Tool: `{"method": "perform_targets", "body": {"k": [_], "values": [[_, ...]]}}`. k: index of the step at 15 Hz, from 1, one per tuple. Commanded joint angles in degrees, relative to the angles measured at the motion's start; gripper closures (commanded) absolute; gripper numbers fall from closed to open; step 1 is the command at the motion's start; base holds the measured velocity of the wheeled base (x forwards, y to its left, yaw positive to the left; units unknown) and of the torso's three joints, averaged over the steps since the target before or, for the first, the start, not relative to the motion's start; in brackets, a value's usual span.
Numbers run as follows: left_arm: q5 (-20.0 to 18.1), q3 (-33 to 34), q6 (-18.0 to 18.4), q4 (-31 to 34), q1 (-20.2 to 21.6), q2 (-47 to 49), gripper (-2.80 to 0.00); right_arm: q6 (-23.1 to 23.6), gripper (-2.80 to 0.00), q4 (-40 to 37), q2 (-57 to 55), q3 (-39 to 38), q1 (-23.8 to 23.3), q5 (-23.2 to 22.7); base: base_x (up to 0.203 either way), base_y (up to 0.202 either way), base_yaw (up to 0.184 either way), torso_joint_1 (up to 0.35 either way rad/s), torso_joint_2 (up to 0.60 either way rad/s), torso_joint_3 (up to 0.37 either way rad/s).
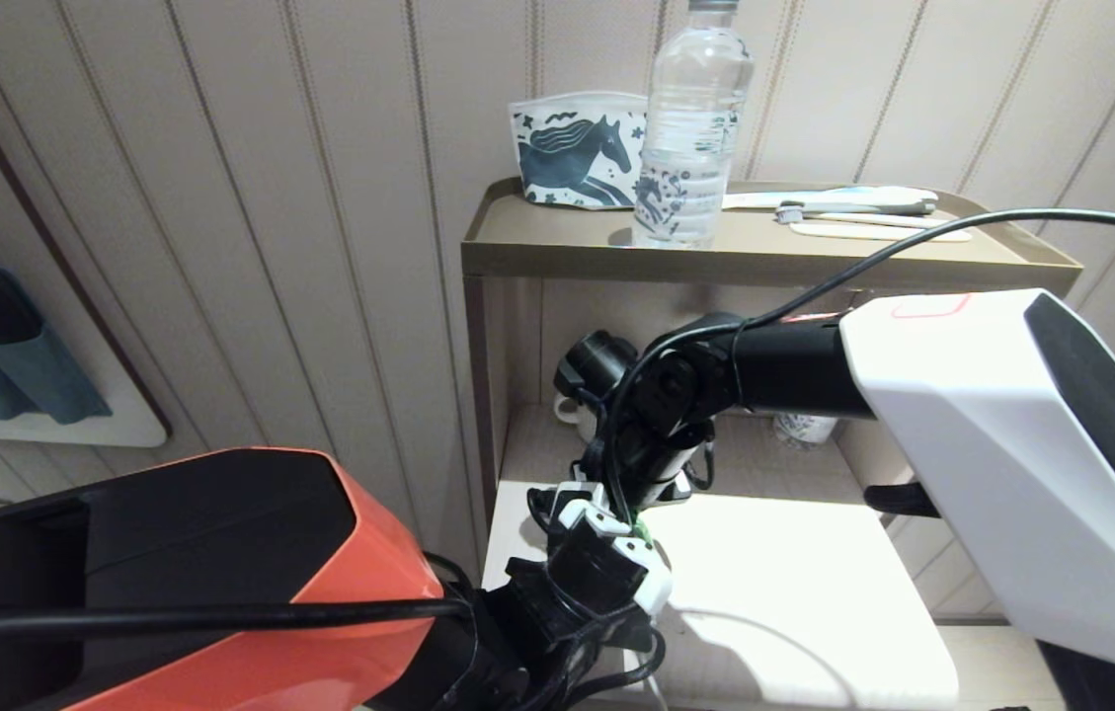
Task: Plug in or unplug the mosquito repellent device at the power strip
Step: Hold the socket with your left hand and unplug it with your right hand
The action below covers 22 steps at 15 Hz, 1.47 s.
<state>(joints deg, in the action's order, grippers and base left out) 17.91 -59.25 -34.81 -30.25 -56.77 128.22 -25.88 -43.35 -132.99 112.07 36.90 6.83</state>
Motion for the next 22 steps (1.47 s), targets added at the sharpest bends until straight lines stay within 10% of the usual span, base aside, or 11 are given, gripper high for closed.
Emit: {"method": "perform_targets", "body": {"k": [1,22], "values": [[1.34,-0.69,0.19,-1.74,-0.01,-0.60,0.00,-0.05,0.00,-0.42,-0.78,0.08,0.01,0.03,0.000,0.000,0.000,0.000,0.00,0.000],[1.94,2.02,0.98,-1.90,-4.14,1.42,0.00,0.22,0.00,1.16,-2.53,0.17,-0.60,-0.06,0.000,0.000,0.000,0.000,0.00,0.000]]}}
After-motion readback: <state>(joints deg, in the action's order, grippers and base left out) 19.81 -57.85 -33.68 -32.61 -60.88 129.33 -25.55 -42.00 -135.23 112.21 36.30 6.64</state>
